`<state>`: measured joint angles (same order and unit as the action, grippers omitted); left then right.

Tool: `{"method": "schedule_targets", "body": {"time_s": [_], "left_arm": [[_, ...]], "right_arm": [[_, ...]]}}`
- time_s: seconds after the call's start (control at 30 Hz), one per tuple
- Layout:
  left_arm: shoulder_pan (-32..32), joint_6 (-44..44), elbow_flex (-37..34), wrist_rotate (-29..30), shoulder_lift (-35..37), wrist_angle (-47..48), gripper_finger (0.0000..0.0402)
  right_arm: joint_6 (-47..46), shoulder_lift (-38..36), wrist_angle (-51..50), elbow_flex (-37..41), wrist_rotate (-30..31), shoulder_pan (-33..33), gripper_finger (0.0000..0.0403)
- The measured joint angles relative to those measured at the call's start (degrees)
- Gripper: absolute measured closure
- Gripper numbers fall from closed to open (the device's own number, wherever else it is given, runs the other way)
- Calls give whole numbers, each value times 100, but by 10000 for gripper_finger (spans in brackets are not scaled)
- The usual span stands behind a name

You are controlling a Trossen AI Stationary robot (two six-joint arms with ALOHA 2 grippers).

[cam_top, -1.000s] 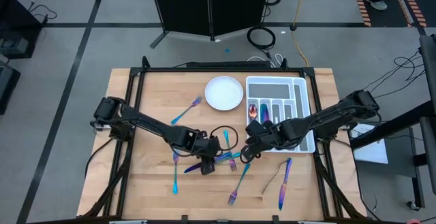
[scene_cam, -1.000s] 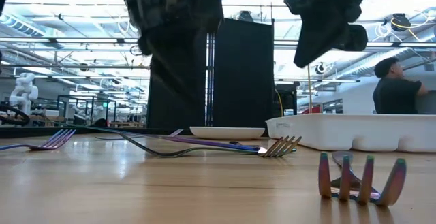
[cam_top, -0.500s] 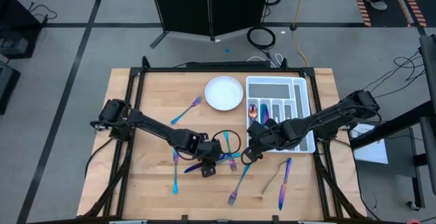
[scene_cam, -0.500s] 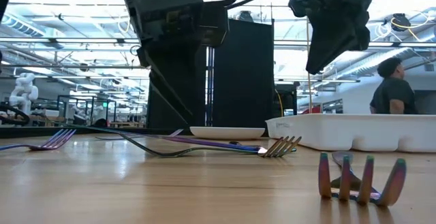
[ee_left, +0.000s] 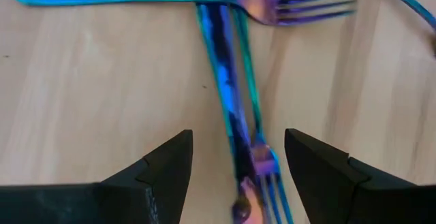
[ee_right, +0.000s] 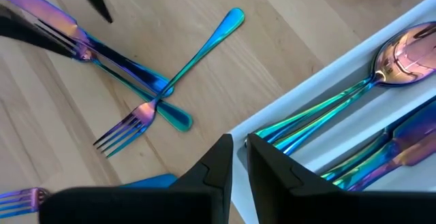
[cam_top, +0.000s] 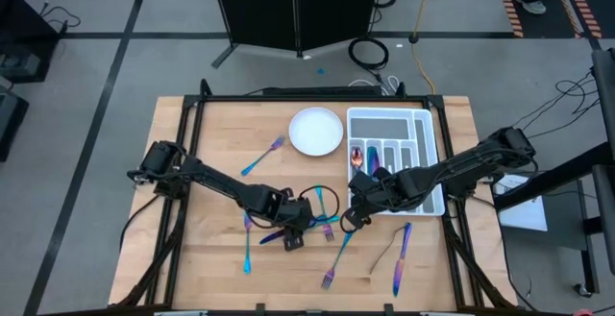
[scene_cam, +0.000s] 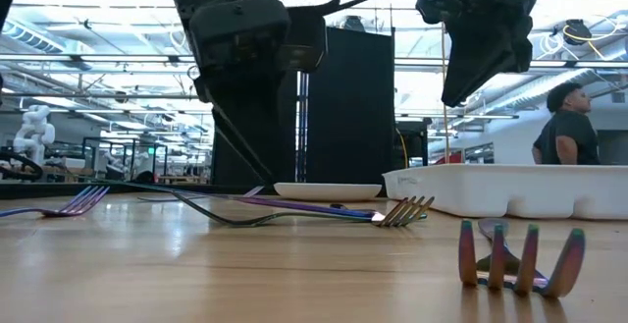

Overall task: Sort silverware
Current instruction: Put the purple table knife into the white silverware tray

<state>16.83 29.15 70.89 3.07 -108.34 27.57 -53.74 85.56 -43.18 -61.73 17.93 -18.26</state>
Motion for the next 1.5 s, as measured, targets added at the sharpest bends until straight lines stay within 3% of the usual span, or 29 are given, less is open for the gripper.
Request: {"method": "schedule_targets", "body": {"time_s": [0.4,0.53,0.87,1.23,1.37,1.5], "left_arm": [[97,9,0,-148,-424,28,172],[97,0,0,-105,-421,48,207],[104,11,15,24,-394,147,353],[-172,-437,234,-15,37,616,354],[-356,-1094,234,-351,435,1220,351],[-516,-2840,234,-422,929,1804,349]], "right_arm": [[-5,0,-20,0,0,-2,365],[-46,0,-27,0,-1,-1,365],[-154,0,-39,0,-4,0,365],[-284,-383,-139,2,-31,-2,365],[-404,-826,-319,2,-31,-20,365],[-412,-1434,-448,2,-28,-93,365]]}}
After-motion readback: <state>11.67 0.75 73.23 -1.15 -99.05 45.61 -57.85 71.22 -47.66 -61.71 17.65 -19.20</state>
